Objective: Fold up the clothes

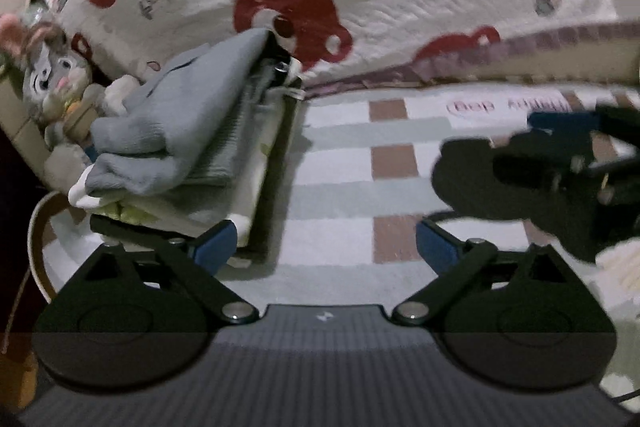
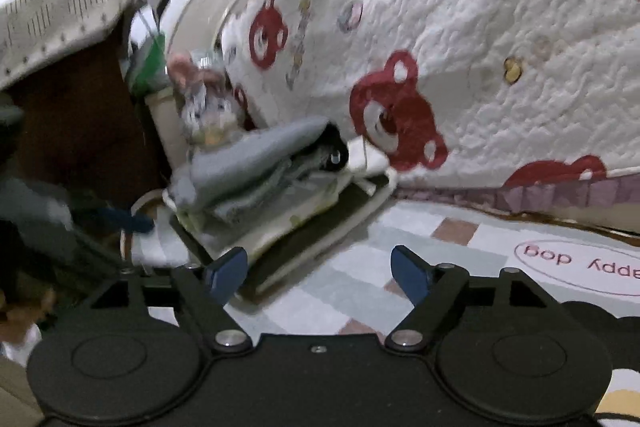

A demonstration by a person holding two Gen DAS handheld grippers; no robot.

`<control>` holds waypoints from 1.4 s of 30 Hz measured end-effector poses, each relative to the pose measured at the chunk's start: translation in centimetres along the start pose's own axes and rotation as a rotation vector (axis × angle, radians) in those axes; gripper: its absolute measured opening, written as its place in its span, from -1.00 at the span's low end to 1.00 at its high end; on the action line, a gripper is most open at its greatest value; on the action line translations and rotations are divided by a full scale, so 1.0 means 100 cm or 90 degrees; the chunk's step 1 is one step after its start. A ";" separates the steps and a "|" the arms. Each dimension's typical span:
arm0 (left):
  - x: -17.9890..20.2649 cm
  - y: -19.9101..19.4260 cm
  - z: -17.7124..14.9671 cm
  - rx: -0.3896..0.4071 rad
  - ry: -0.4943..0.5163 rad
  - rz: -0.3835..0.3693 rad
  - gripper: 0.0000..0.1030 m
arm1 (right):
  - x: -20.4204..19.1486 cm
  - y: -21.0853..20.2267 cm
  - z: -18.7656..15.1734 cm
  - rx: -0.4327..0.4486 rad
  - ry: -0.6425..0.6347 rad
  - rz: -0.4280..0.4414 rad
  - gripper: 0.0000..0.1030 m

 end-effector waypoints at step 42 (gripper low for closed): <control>0.037 -0.028 -0.031 -0.040 0.046 -0.058 0.99 | -0.036 -0.068 -0.026 0.018 0.057 -0.088 0.75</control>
Point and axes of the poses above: each gripper's, at about its wrist camera, not at the fingertips, and y roughly the way its jaws point, x to its right, z to its top, the point moved 1 cm from there along y, roughly the way its jaws point, and after that the axes turned 2 degrees about x, right-handed, at the moved point
